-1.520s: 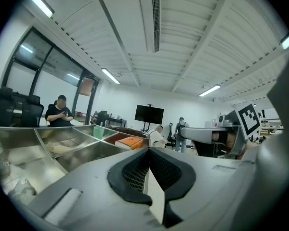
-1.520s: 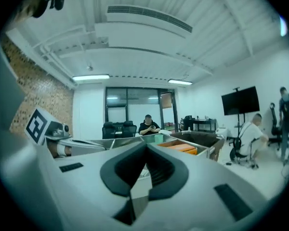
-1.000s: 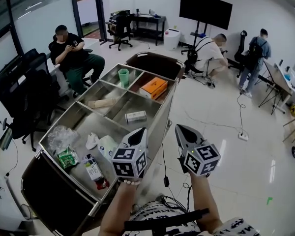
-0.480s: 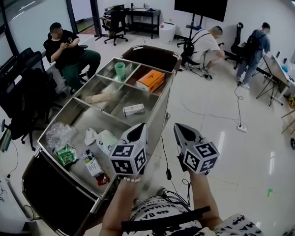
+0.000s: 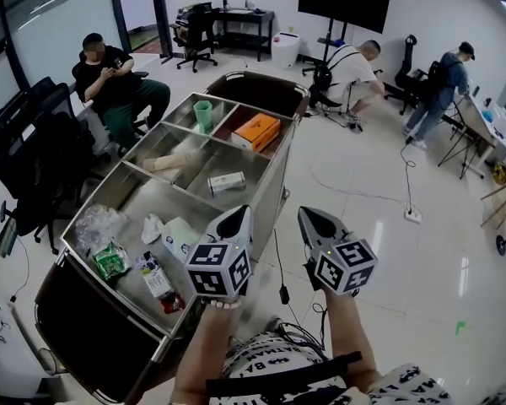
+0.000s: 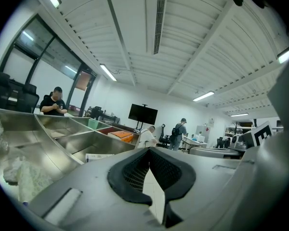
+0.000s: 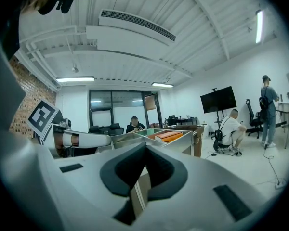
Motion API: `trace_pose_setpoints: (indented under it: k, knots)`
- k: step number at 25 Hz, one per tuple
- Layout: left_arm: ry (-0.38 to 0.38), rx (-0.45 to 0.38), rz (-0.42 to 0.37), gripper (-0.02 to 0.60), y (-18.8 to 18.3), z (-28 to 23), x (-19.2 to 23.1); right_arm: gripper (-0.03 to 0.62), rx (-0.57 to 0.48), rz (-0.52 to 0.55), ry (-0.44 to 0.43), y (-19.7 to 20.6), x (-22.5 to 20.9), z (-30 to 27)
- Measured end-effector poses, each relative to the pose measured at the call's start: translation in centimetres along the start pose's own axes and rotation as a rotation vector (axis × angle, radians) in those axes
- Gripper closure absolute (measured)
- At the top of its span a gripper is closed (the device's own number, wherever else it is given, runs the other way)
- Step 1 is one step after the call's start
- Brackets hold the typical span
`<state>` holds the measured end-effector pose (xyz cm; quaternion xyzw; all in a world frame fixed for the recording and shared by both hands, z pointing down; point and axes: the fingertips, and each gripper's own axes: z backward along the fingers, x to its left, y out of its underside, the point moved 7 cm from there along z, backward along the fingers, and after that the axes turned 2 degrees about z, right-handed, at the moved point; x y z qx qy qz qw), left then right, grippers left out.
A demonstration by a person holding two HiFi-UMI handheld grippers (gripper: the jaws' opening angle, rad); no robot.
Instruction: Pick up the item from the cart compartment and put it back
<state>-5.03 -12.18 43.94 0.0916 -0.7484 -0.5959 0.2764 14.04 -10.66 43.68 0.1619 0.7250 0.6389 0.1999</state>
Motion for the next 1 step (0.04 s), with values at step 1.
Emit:
trace_pose_setpoints:
  k: [1]
  knots:
    - [0.000,0.000,0.000,0.580,0.00,-0.02,-0.03,0.585,0.000,0.001,-0.002,-0.02,-0.01,-0.02]
